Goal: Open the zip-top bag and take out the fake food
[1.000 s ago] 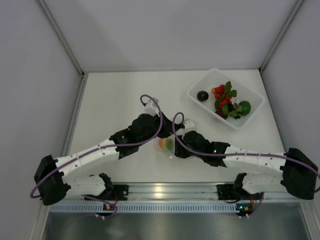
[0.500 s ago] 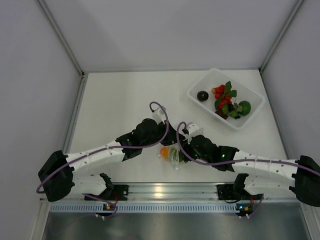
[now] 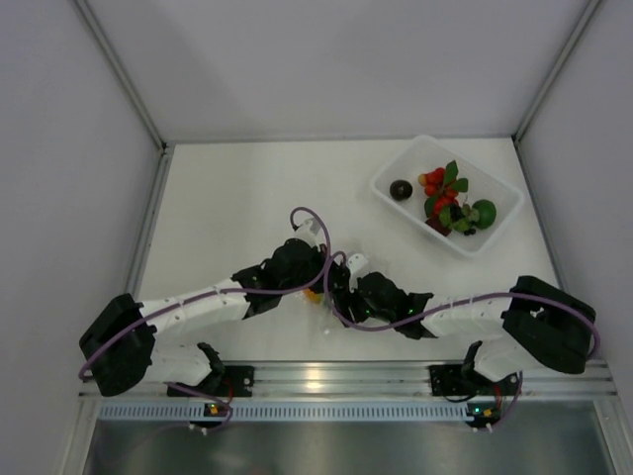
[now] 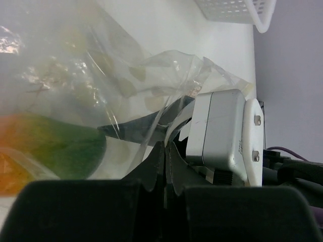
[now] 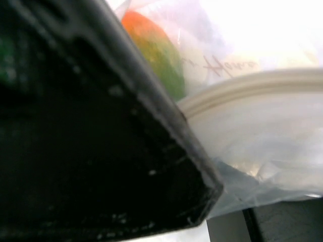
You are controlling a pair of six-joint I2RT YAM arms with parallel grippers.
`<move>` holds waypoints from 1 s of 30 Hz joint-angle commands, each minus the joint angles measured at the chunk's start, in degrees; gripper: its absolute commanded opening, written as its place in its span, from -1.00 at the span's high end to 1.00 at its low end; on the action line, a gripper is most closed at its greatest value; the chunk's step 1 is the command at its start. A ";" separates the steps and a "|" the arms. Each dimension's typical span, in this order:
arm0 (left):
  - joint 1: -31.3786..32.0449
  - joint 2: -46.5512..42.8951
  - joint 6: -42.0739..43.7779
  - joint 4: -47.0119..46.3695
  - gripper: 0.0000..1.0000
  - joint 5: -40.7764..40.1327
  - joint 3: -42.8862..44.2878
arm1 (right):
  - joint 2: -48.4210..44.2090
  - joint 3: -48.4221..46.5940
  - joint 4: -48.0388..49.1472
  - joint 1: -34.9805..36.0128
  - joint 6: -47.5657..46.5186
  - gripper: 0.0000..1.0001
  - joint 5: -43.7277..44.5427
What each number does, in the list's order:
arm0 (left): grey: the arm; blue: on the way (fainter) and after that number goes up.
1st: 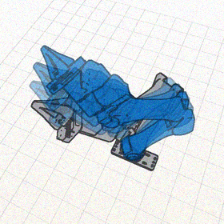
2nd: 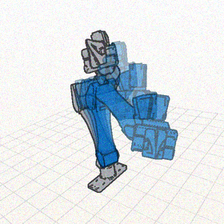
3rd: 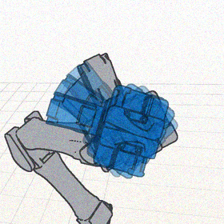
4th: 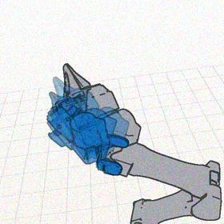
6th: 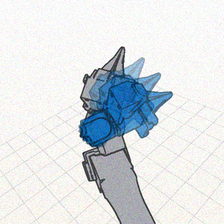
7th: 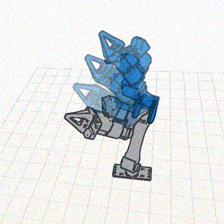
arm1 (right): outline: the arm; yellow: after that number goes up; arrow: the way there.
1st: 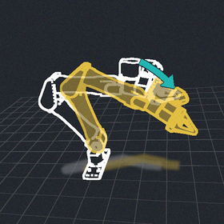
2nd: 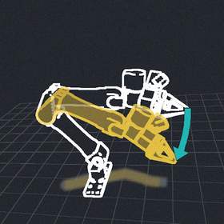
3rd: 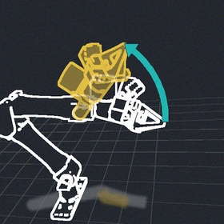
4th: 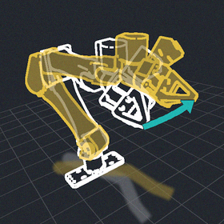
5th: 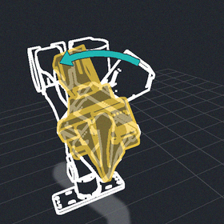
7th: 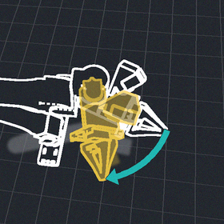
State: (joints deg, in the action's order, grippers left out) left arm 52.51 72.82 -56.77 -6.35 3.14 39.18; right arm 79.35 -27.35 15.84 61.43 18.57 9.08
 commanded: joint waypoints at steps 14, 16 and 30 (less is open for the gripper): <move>1.01 -0.04 0.61 -6.39 1.00 5.56 -2.35 | 13.10 -1.03 31.79 -0.17 -9.86 -0.39 -12.49; 0.93 0.31 0.52 -7.53 1.00 6.44 -2.97 | 14.42 -0.95 34.51 -1.13 -10.48 -0.38 -15.74; 0.84 2.95 -0.80 -11.14 1.00 8.82 -5.25 | 24.44 -6.22 44.81 -2.19 -13.73 -0.37 -16.46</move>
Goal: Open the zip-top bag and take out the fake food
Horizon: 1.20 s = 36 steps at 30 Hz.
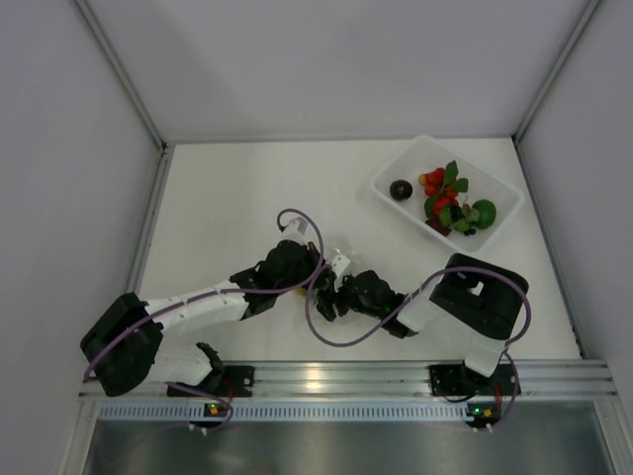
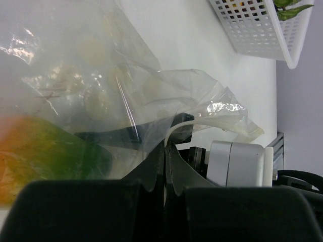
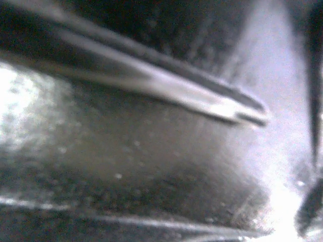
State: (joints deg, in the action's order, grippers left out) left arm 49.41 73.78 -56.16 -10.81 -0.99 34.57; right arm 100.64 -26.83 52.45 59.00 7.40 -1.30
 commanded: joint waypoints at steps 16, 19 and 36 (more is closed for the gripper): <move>3.41 -1.53 -3.52 -5.37 1.00 3.64 -3.98 | -6.76 -1.30 4.52 0.67 -1.07 0.73 -1.87; 3.41 -3.99 -3.87 -3.52 1.00 -1.46 -4.24 | -11.16 -0.51 -2.07 1.73 0.86 0.78 1.47; 3.50 -11.55 -3.51 1.14 1.00 -10.07 -6.35 | -34.01 -6.21 -49.17 3.58 10.44 0.99 12.38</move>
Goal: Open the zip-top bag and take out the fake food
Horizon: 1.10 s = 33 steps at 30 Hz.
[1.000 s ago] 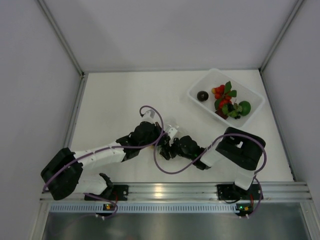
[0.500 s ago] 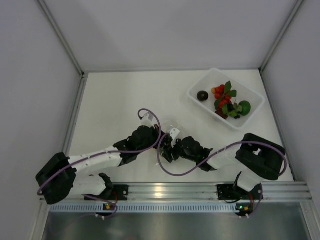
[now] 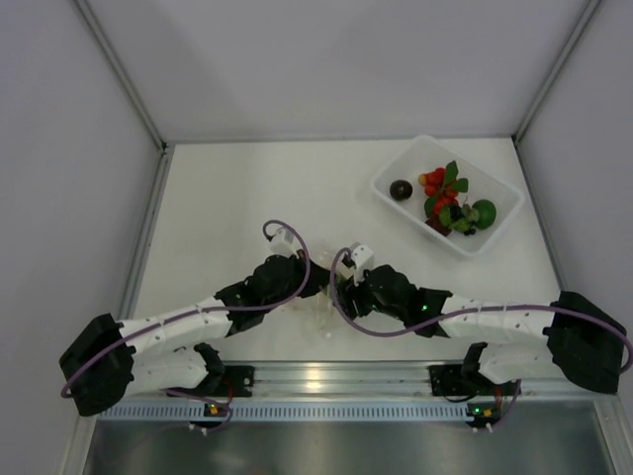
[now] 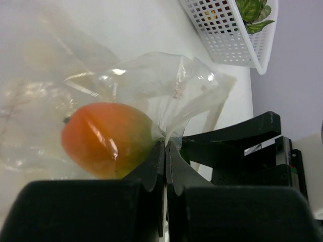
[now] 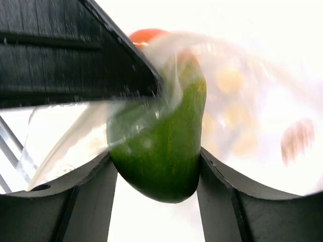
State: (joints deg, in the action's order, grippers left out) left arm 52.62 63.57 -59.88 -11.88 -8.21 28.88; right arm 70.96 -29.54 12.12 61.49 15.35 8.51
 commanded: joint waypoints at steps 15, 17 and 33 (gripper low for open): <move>0.29 -6.00 -5.95 2.56 1.00 -10.25 -5.06 | -15.40 -10.17 -29.85 1.61 3.45 1.00 2.74; 0.29 -6.18 -7.09 3.44 1.00 -11.30 -5.76 | -16.90 -11.06 -32.41 1.61 3.54 1.00 4.74; 0.20 -20.32 -9.74 20.29 1.00 -22.99 -6.48 | -8.69 -30.38 -33.23 -43.55 -3.66 0.99 2.48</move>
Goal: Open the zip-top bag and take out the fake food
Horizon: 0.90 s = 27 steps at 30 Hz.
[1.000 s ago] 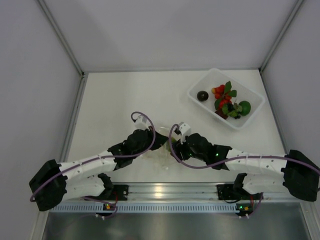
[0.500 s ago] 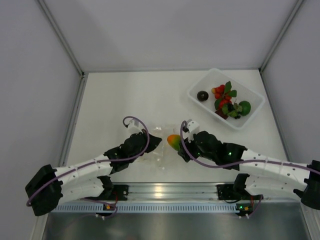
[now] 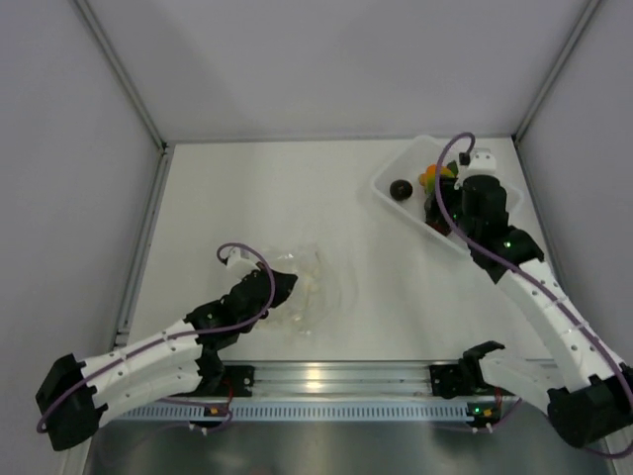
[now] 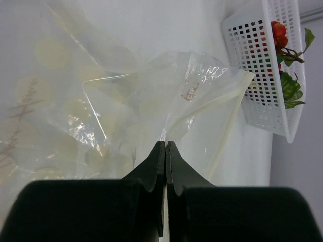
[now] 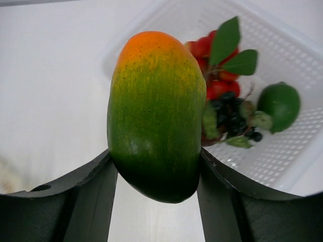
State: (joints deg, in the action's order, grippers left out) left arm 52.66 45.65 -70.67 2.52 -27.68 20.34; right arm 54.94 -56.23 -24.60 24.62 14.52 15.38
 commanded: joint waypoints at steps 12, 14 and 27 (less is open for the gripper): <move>0.07 -4.52 11.43 20.58 1.00 -4.74 11.81 | 35.30 -17.49 8.61 -13.28 -5.83 0.80 -9.40; -0.02 -3.90 12.66 23.48 1.00 -5.45 13.40 | 37.25 -18.21 9.91 -13.37 -5.30 0.63 -9.49; -6.16 11.29 28.12 35.08 1.00 -8.26 35.20 | 35.78 -21.57 5.61 -13.20 -3.19 -0.80 -9.67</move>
State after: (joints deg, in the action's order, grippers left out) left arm 48.29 54.26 -48.29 33.15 -34.11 51.55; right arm 96.99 -76.60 -19.42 11.97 10.31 5.91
